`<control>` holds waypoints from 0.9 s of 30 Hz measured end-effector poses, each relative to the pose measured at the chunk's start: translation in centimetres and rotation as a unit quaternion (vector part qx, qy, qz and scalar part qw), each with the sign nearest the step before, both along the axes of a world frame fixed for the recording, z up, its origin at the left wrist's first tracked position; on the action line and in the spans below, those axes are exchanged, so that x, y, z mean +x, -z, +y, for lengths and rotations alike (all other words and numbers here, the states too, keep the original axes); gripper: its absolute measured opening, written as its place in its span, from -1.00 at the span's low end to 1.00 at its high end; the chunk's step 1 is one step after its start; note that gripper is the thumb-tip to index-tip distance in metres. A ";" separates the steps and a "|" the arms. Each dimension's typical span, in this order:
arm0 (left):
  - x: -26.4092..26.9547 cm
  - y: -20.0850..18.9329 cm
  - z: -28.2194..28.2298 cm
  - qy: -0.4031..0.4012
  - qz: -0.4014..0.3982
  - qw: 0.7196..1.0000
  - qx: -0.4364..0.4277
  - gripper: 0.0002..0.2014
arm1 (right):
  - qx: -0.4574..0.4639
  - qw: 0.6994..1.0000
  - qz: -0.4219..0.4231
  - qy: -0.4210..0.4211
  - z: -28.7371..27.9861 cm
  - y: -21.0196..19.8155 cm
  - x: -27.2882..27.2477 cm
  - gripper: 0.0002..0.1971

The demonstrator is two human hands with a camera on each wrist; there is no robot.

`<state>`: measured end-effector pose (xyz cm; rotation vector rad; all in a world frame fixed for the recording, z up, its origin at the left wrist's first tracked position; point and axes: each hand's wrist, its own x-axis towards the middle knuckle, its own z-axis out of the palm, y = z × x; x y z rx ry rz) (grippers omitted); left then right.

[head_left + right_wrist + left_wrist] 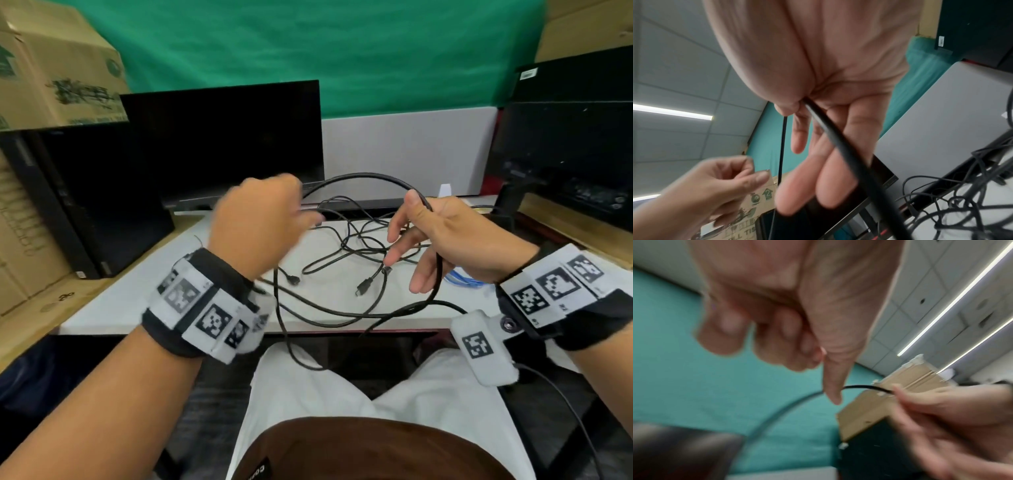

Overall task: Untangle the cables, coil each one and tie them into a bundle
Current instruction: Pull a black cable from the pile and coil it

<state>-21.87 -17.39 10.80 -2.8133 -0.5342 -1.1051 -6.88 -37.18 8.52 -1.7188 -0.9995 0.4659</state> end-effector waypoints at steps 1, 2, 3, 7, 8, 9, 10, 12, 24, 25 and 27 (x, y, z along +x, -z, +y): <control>0.5 0.9 -1.7 0.079 0.046 0.996 -0.009 -0.53 | 0.009 1.000 0.005 0.001 0.2 0.1 -0.2 -0.42; 1.0 2.2 -3.5 0.145 0.106 0.983 -0.027 -0.58 | 0.016 1.000 0.011 -0.001 0.3 0.1 -0.4 -0.42; 1.8 3.8 -5.1 0.190 0.168 0.966 -0.047 -0.67 | 0.022 1.000 0.016 -0.005 0.5 0.1 -0.6 -0.42; 4.6 8.5 -6.7 0.244 0.285 0.914 -0.152 -0.71 | 0.045 0.999 0.018 -0.020 0.5 -0.1 -0.8 -0.41; 4.9 8.8 -6.2 0.258 0.281 0.906 -0.183 -0.73 | 0.050 0.999 0.012 -0.018 0.5 -0.2 -0.8 -0.41; 5.1 9.0 -5.7 0.272 0.269 0.898 -0.216 -0.78 | 0.054 0.998 0.003 -0.013 0.5 -0.3 -0.6 -0.42; 5.2 9.1 -5.2 0.284 0.249 0.890 -0.255 -0.83 | 0.061 0.998 -0.006 -0.002 0.5 -0.3 -0.4 -0.42; 5.1 8.9 -4.3 0.300 0.200 0.871 -0.334 -0.89 | 0.082 0.996 -0.017 0.036 0.7 -0.4 0.4 -0.42; 0.7 -0.6 -0.2 0.404 -0.177 0.742 -0.505 -0.60 | -0.012 0.968 -0.174 0.181 -0.9 1.4 5.8 -0.54; 0.4 -1.2 0.2 0.414 -0.178 0.730 -0.514 -0.61 | -0.011 0.966 -0.182 0.183 -1.1 1.1 6.1 -0.59; -0.3 -2.0 0.9 0.428 -0.147 0.727 -0.516 -0.64 | 0.022 0.969 -0.166 0.182 -1.5 0.6 6.5 -0.63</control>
